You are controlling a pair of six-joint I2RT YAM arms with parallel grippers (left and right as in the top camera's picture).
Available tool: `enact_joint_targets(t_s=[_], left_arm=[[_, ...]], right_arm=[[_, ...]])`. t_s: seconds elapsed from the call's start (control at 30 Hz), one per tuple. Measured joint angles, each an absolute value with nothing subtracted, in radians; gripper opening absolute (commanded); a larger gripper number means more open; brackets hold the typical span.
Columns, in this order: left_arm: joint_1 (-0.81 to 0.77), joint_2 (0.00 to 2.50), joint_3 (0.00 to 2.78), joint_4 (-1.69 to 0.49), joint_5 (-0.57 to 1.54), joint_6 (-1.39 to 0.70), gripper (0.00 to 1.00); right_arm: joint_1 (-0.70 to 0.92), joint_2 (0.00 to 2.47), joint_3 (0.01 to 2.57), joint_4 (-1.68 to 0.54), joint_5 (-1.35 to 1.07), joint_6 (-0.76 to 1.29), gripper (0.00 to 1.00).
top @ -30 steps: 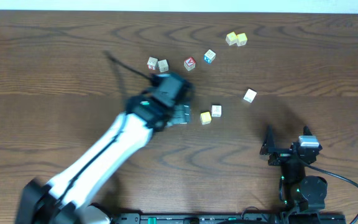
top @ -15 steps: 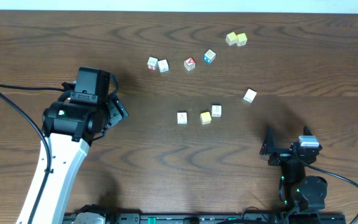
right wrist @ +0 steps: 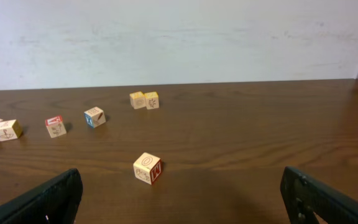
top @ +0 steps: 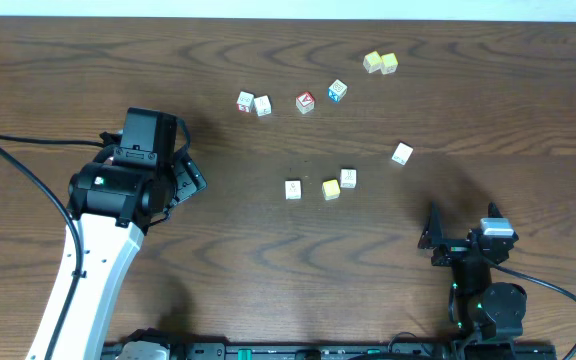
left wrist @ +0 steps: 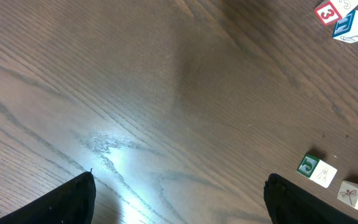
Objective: Lift 4 blocks
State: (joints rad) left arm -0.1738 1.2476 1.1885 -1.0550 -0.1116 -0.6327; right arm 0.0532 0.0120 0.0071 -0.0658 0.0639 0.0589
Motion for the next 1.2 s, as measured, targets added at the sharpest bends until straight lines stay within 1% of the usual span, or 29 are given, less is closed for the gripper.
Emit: enact_joint_targets(t_s=[0.8, 0.83, 0.93, 1.0, 1.07, 1.13, 1.2], left_arm=[[-0.173, 1.248, 1.188, -1.055, -0.112, -0.633, 0.87], [-0.174, 1.248, 1.188, -1.055, -0.112, -0.633, 0.87], [-0.173, 1.248, 1.188, -1.055, -0.112, -0.633, 0.87], [-0.173, 1.248, 1.188, -1.055, -0.112, -0.633, 0.87], [-0.173, 1.248, 1.188, -1.055, -0.112, -0.633, 0.87], [-0.173, 1.248, 1.188, -1.056, -0.111, -0.633, 0.87], [-0.173, 1.248, 1.189, -1.056, -0.111, -0.633, 0.87]], right_arm=[[0.053, 0.012, 0.007, -0.054, 0.061, 0.067, 0.99], [0.053, 0.012, 0.007, -0.034, 0.047, 0.089, 0.99], [0.051, 0.012, 0.007, 0.025, -0.119, 0.267, 0.99], [0.05, 0.012, 0.007, 0.049, -0.253, 0.424, 0.99], [0.05, 0.012, 0.007, 0.107, -0.328, 0.562, 0.99], [0.049, 0.014, 0.006, 0.246, -0.383, 0.696, 0.99], [0.049, 0.014, 0.008, 0.424, -0.417, 0.779, 0.99]])
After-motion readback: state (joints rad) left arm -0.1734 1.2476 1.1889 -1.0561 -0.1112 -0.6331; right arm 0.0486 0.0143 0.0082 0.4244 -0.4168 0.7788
